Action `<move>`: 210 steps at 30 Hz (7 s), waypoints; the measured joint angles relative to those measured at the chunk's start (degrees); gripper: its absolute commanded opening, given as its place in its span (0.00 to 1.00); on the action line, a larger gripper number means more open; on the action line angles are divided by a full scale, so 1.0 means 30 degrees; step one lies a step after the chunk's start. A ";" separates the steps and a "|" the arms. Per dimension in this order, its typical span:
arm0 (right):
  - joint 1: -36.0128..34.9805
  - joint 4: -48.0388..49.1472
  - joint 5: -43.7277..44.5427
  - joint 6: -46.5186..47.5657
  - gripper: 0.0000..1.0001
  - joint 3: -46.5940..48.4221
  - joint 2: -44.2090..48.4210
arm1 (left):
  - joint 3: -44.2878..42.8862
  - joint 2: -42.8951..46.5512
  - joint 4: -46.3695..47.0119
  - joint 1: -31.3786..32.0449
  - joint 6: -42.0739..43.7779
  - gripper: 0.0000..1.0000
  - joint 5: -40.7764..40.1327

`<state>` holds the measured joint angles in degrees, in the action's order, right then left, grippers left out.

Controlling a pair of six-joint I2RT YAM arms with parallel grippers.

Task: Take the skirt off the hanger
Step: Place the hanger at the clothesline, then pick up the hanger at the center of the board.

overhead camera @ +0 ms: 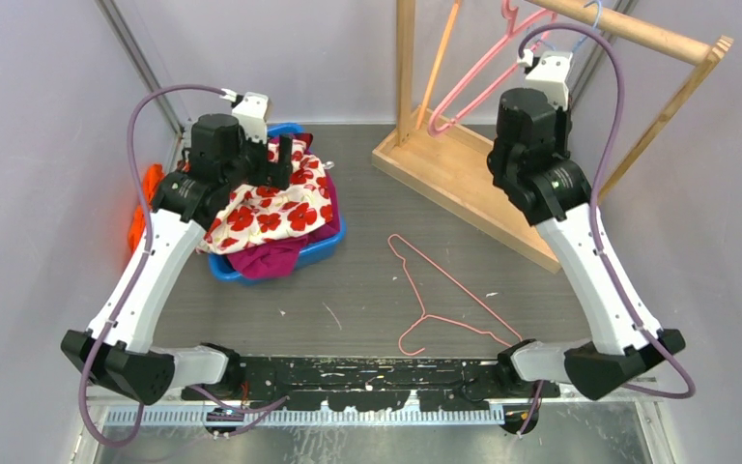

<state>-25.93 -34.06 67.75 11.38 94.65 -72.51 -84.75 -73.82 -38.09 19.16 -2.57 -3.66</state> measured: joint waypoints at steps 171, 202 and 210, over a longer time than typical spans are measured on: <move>-0.5209 0.0386 -2.3161 -1.2488 0.20 -1.6786 -0.4131 | 0.3337 -0.0707 0.0860 0.1464 -0.1537 0.99 -0.1297; -0.5319 -0.4838 -2.1974 -1.1373 0.01 -0.6441 -0.3140 | 0.3308 0.1239 0.0044 0.1472 -0.1093 1.00 0.3133; -0.5756 -0.5326 -2.2615 -1.0958 0.01 -0.3366 -0.3912 | 0.3308 0.1902 0.1071 0.1472 -0.3257 1.00 0.6506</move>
<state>-43.20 -50.04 -0.10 -21.50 84.55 -84.25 -74.83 -68.12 -34.87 23.57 -12.34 15.86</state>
